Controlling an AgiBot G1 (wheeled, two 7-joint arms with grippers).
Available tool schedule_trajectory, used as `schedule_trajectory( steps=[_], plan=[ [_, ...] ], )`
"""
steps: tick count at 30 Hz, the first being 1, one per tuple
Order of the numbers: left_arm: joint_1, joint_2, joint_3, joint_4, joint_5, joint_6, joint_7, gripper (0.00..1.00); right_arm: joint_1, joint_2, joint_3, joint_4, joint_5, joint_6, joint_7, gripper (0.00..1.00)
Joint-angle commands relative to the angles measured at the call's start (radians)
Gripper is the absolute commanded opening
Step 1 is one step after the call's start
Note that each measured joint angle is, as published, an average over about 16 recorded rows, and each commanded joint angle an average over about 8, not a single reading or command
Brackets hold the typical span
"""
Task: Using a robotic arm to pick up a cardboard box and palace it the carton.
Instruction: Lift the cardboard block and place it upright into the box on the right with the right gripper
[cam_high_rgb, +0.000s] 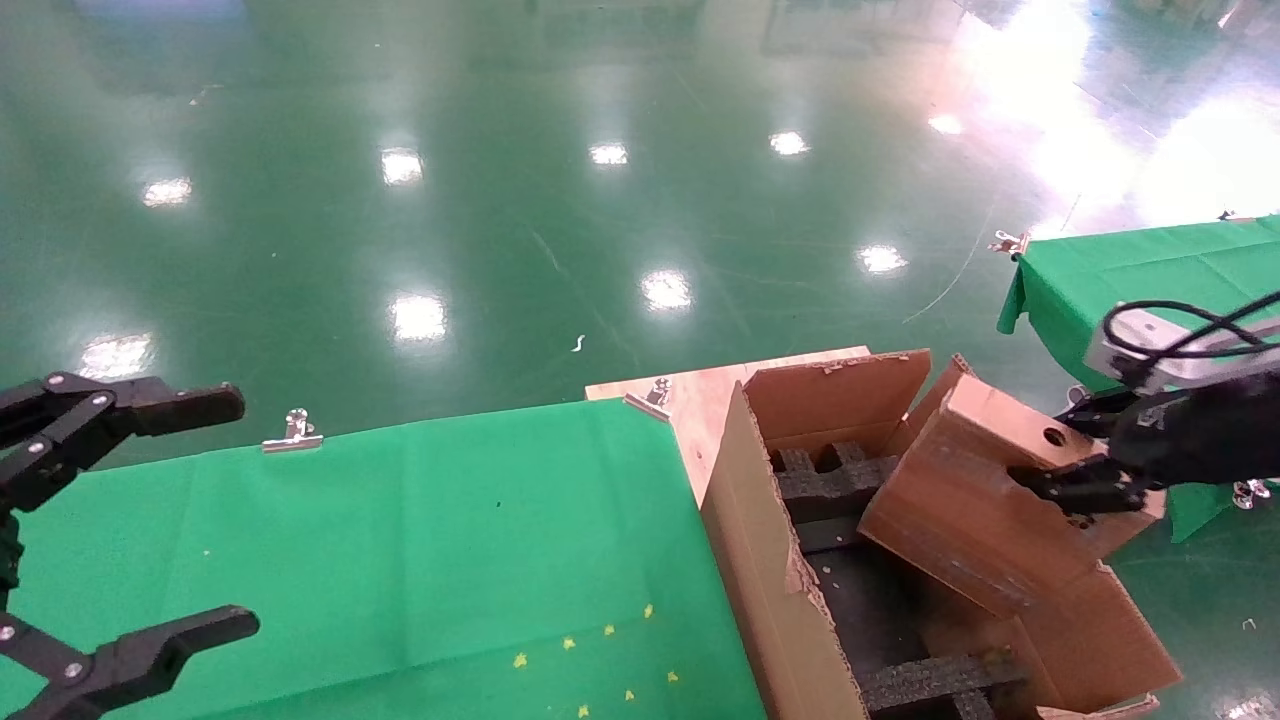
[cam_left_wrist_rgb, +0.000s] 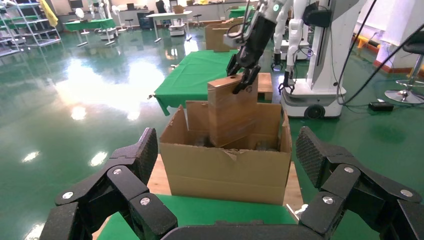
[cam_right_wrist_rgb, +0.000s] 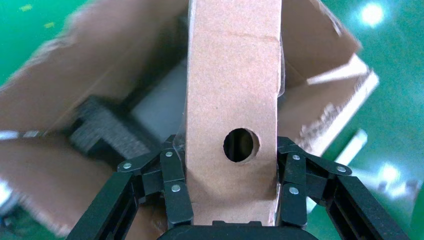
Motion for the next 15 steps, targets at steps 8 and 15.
schedule_trajectory(
  steps=[8,15],
  plan=[
    [0.0,0.0,0.0,0.0,0.0,0.0,0.0,1.0,-0.088,0.026,-0.051,0.206,-0.065,0.218,0.414,0.0],
    [0.0,0.0,0.0,0.0,0.0,0.0,0.0,1.0,-0.105,0.044,-0.088,0.34,-0.2,0.316,0.685,0.0]
  ],
)
